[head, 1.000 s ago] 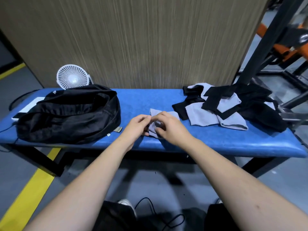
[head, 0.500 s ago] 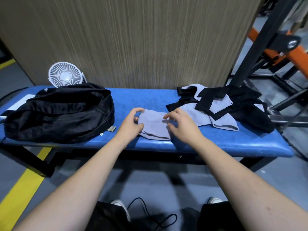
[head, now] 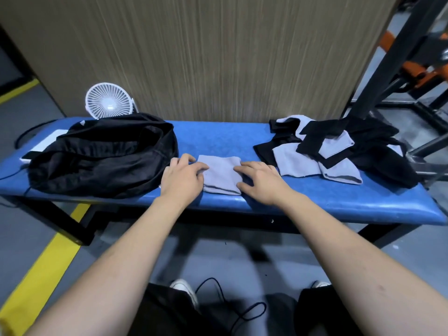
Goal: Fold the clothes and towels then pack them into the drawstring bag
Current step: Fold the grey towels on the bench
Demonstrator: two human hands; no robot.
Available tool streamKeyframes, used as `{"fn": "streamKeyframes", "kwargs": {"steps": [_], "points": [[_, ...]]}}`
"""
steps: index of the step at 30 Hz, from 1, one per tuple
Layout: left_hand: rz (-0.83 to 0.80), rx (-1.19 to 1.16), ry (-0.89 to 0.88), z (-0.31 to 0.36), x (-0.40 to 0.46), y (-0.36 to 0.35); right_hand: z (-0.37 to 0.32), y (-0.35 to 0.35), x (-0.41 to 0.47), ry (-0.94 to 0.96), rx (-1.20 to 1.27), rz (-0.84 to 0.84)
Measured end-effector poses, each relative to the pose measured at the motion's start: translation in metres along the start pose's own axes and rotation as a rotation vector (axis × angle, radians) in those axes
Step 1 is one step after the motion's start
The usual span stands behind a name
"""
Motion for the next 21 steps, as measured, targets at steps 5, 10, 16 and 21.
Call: {"fn": "streamKeyframes", "kwargs": {"steps": [5,10,16,21], "points": [[-0.089,0.055,0.038,0.000,-0.001,0.000,0.000,-0.006,-0.002,-0.009,-0.001,-0.035],[-0.050,0.156,0.003,0.009,-0.008,-0.006,0.007,-0.013,-0.008,-0.011,0.077,-0.061],[-0.031,0.272,-0.028,0.011,-0.017,-0.008,0.006,-0.017,-0.010,-0.024,0.057,-0.070],[-0.043,0.174,-0.057,0.000,-0.021,-0.008,0.005,-0.018,-0.010,-0.017,0.050,-0.075]]}}
Point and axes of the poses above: each hand's wrist, its own x-axis towards the middle knuckle, its own y-axis out of the back of the hand, z = x × y, the point moved 4 cm from there along x, towards the middle knuckle, and after that the axes turned 6 degrees about x, right-handed, at the moved point
